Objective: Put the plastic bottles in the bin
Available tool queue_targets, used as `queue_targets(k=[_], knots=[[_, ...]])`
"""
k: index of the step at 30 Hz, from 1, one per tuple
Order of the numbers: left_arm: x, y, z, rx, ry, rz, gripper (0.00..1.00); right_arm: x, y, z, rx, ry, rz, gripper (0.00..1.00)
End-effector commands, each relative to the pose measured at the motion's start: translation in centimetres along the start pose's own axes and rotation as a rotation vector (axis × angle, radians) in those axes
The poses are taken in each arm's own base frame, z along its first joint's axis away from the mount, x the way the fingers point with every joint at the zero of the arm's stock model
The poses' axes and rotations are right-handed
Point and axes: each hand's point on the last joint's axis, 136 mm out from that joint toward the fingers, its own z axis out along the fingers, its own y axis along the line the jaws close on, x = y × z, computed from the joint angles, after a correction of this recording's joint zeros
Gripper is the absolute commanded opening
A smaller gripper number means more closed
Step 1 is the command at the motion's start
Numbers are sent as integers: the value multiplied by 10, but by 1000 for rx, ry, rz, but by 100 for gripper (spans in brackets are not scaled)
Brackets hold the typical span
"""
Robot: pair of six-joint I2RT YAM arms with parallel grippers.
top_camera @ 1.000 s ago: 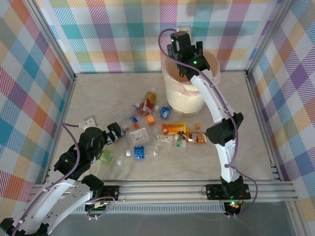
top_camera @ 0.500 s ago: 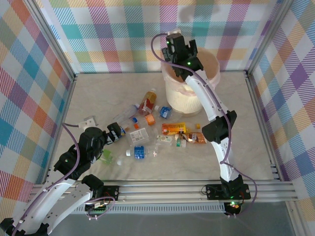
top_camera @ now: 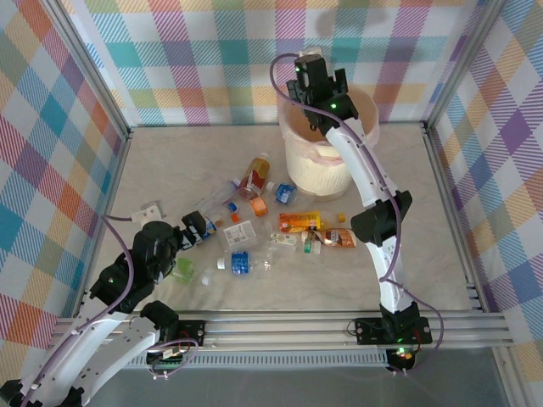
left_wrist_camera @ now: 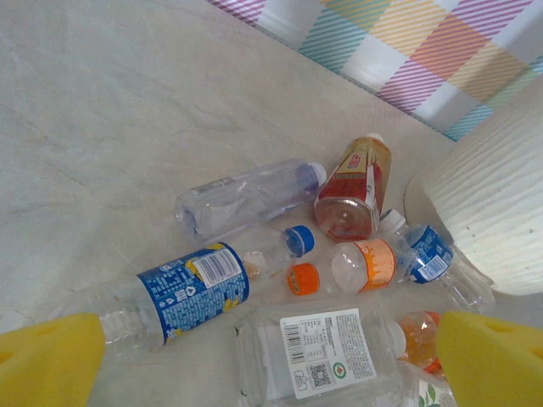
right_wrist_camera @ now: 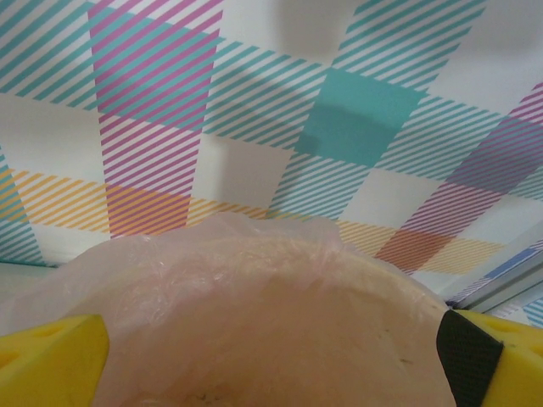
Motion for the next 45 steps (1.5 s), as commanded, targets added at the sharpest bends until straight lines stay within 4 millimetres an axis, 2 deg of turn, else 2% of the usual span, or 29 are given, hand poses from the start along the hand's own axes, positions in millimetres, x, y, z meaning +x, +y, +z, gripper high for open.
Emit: queue_targets(k=[1,28,35,41,45], knots=[[-6,6,-7,-22,-21,-13,100,-12,-10,-14,-24,-15,44,100],[-6,11,-14,-21,-25,-17,100,33,-46,-88,-144,131,20,94],[-6,15,-17,-37,-20,-18,100,54,-72,-123,-178,156,34,95],[-3,25,-22,-81,1,-36,100,77,-108,-158,-160,192,80,99],[2,31,-22,-113,22,-57,100,93,-124,-183,-153,207,71,100]])
